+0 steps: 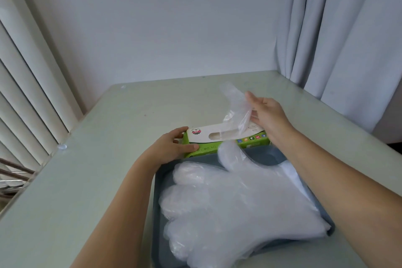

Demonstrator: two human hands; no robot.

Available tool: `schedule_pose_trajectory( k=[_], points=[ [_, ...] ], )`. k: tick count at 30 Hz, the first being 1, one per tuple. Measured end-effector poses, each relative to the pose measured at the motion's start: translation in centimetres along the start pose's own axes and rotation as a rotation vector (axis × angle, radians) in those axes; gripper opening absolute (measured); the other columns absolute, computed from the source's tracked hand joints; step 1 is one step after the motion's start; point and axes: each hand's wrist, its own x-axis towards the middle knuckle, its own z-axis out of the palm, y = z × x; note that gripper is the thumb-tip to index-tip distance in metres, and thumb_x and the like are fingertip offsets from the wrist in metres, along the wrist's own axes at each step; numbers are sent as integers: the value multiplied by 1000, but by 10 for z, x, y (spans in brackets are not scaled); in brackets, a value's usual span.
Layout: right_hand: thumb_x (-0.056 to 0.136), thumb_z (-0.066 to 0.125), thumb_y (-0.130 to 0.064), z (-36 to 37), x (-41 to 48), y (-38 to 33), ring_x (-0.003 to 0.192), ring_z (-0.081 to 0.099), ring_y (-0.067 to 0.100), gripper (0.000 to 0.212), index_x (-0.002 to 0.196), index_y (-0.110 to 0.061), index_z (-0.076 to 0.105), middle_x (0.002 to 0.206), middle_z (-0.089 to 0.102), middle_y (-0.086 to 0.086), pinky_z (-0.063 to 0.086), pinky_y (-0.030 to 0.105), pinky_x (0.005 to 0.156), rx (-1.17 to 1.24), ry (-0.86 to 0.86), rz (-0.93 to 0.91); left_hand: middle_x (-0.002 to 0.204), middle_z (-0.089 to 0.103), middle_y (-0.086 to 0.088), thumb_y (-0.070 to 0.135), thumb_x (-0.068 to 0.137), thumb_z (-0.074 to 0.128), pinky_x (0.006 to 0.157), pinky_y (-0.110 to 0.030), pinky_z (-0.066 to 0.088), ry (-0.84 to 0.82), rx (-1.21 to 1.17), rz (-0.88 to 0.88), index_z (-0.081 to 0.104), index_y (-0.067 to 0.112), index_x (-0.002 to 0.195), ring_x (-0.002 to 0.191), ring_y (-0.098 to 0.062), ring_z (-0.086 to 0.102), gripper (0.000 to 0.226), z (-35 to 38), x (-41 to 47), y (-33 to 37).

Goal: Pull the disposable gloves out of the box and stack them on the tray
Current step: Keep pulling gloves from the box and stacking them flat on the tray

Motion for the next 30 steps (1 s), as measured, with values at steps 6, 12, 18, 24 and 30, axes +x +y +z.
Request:
schedule_pose_trajectory(
  k=[6, 12, 18, 24, 30],
  points=[
    [85, 69, -12, 8, -18, -11, 77, 61, 20, 16, 84, 4, 70, 82, 65, 12, 53, 41, 83, -220, -26, -85, 136, 49, 0, 23, 82, 76, 84, -22, 44, 13, 61, -13, 42, 26, 144, 115, -16, 51, 71, 0, 0, 5],
    [89, 58, -10, 4, -48, -65, 82, 69, 9, 18, 83, -13, 75, 84, 73, -2, 53, 23, 83, 444, -196, -128, 137, 50, -1, 27, 81, 76, 102, -33, 43, 23, 192, -47, 41, 23, 144, 117, -19, 52, 72, -1, -2, 9],
    [92, 48, -10, -8, -86, -86, 94, 70, 18, 27, 95, -5, 75, 98, 73, 9, 54, 31, 91, 751, -400, 46, 126, 65, 3, 66, 87, 38, 105, -29, 40, 81, -262, 283, 63, 21, 120, 113, -6, 60, 61, 2, -36, 63],
    [93, 44, -10, -9, -118, -70, 98, 68, 20, 32, 101, -7, 74, 107, 70, 10, 50, 33, 94, 803, -413, 88, 115, 70, 1, 79, 75, 47, 93, -30, 50, -124, -396, 378, 67, 19, 114, 110, -14, 65, 74, 29, -91, 97],
    [87, 49, -7, -11, -150, -51, 96, 69, 25, 27, 89, -9, 76, 108, 68, 17, 56, 34, 87, 844, -444, 176, 80, 72, -2, 33, 73, 78, 79, -31, 47, 162, -481, 474, 73, 8, 85, 78, -14, 65, 28, 48, -121, 106]
  ],
)
